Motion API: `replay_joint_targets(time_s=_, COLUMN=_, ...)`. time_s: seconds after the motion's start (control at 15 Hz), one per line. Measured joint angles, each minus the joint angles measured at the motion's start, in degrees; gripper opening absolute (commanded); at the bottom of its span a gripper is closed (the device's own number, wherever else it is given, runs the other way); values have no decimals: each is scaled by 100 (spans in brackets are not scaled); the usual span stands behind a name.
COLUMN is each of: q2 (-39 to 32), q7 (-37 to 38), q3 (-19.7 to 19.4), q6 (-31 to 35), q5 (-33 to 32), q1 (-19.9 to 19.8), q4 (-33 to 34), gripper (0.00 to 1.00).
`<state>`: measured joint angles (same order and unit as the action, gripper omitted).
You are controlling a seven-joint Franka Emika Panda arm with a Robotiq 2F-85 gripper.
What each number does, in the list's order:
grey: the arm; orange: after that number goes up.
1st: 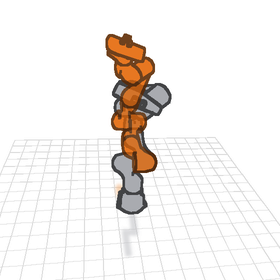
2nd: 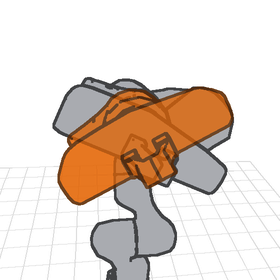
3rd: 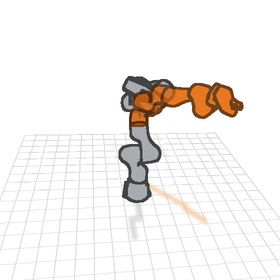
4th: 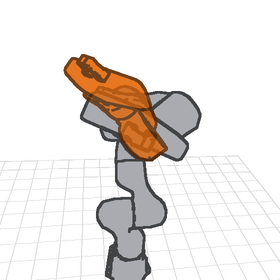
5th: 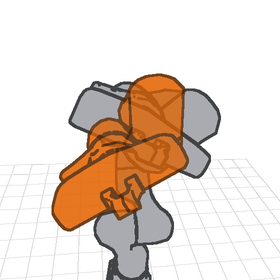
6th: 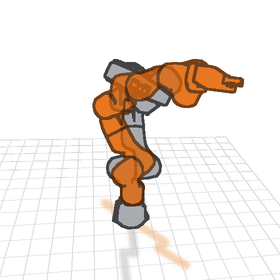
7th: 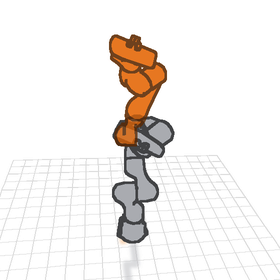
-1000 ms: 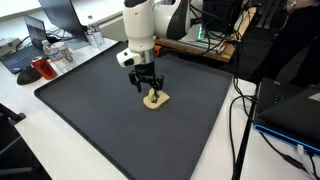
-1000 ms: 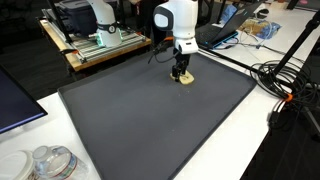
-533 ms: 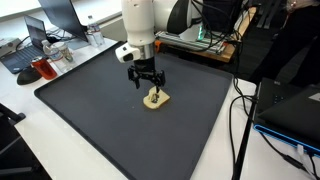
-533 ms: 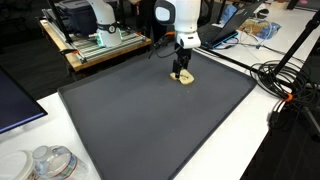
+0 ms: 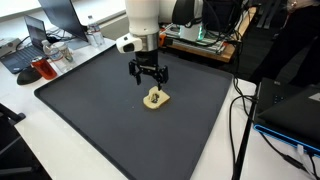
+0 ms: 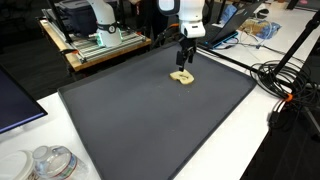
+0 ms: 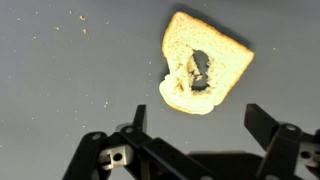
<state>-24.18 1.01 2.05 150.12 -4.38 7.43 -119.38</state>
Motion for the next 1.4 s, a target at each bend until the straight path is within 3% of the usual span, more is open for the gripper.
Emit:
replay_joint_targets(time_s=0.33, q2=126, q7=1295, q3=-381, q6=-151, q5=-819, q1=626, q4=7, gripper=100)
replay_joint_targets(time_s=0.8, q2=112, q7=2822, q3=-476, q6=-874, q5=-1534, q1=1312, q4=227, gripper=100)
replay_joint_targets(time_s=1.13, q2=90, q7=3116, q3=-474, q6=-916, q5=-2143, q1=1524, q4=236, gripper=100)
replay_joint_targets(time_s=1.4, q2=187, q7=3092, q3=-472, q6=-370, q5=-2338, q1=1486, q4=-37, gripper=100)
